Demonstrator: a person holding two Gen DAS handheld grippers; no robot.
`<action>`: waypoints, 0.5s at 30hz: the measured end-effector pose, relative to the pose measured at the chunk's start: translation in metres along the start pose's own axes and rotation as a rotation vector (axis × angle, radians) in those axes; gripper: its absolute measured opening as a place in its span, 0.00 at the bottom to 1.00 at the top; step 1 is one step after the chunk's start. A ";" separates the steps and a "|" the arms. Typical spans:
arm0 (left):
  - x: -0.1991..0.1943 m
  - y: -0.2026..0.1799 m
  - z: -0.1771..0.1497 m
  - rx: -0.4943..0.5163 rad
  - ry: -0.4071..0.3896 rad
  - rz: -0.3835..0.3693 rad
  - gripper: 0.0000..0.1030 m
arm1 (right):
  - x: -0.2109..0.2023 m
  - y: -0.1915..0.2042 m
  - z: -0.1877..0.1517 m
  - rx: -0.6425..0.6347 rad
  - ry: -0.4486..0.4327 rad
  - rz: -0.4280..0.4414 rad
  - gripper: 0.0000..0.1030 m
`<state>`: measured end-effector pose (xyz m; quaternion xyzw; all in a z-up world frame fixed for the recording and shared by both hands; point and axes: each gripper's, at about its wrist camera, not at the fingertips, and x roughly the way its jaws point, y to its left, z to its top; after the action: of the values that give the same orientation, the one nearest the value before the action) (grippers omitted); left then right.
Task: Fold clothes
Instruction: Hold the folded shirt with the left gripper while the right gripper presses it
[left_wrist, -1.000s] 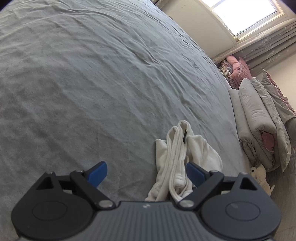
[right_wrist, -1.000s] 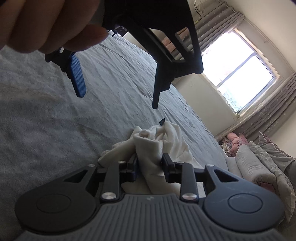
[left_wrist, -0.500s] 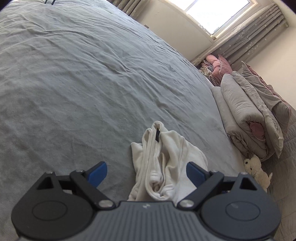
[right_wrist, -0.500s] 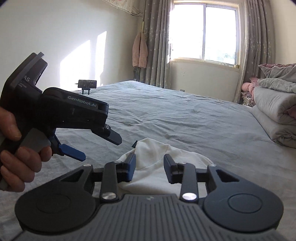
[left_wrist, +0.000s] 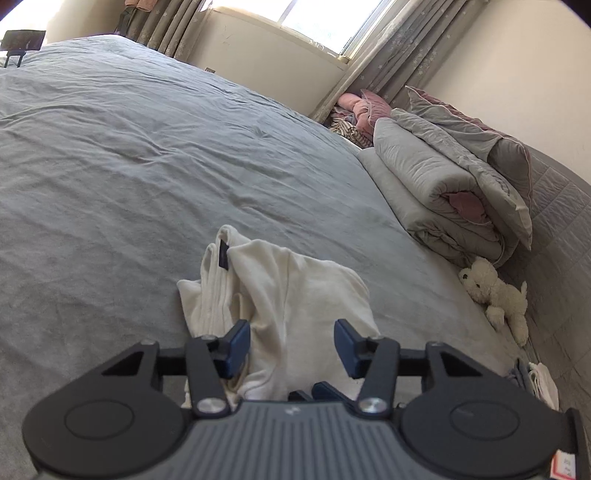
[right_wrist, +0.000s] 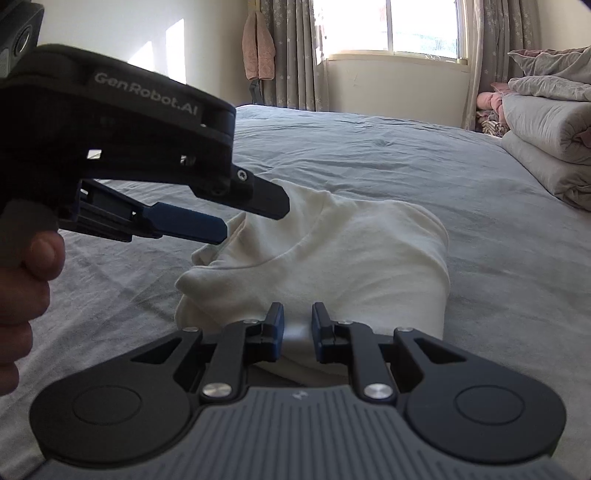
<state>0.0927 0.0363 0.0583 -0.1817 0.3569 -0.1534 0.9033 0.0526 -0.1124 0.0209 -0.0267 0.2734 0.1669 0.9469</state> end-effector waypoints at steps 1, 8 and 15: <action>0.002 0.000 -0.001 0.015 0.005 0.017 0.47 | -0.001 0.000 -0.003 0.006 -0.005 0.002 0.17; 0.008 0.017 -0.004 0.002 0.015 0.082 0.24 | -0.017 -0.011 0.005 0.033 0.003 0.050 0.17; 0.008 0.012 -0.007 0.028 0.009 0.100 0.24 | -0.030 -0.043 0.005 0.111 0.019 -0.032 0.13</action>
<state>0.0950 0.0420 0.0432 -0.1501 0.3676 -0.1139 0.9107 0.0459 -0.1615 0.0395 0.0198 0.2909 0.1360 0.9468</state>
